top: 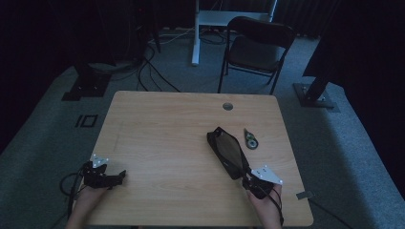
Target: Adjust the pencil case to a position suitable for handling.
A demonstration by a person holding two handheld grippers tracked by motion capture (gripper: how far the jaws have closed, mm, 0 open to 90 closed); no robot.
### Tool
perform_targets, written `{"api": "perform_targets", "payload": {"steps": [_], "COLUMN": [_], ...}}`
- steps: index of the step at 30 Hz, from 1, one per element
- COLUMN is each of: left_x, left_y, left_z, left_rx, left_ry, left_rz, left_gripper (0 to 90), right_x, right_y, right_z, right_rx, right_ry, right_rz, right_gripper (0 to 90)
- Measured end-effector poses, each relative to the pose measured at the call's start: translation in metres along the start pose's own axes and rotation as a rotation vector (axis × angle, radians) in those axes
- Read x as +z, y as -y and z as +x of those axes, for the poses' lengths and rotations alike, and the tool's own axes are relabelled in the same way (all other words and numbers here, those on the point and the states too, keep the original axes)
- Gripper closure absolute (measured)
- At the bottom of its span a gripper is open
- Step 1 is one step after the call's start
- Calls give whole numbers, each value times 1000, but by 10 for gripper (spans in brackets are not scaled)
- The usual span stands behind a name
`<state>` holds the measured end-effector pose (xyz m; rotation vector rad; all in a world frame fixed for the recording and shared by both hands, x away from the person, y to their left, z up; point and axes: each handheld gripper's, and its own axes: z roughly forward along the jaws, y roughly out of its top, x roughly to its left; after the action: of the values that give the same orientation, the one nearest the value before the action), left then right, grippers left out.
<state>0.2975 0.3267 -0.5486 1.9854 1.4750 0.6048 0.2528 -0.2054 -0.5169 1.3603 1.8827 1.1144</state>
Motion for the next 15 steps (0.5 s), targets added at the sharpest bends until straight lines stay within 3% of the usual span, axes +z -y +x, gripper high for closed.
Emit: {"api": "perform_targets", "payload": {"steps": [6, 10, 15], "left_x": [0, 0, 0], "left_y": [0, 0, 0], "left_z": [0, 0, 0], "left_rx": [0, 0, 0], "left_ry": [0, 0, 0], "left_rz": [0, 0, 0], "left_gripper": [7, 7, 7], "right_x": [-10, -15, -16], "right_y": [8, 13, 12], "right_z": [8, 16, 14], "right_rx": [13, -10, -8], "right_ry": [1, 6, 11], "right_rz": [-9, -14, -19], "right_gripper": [734, 734, 730]}}
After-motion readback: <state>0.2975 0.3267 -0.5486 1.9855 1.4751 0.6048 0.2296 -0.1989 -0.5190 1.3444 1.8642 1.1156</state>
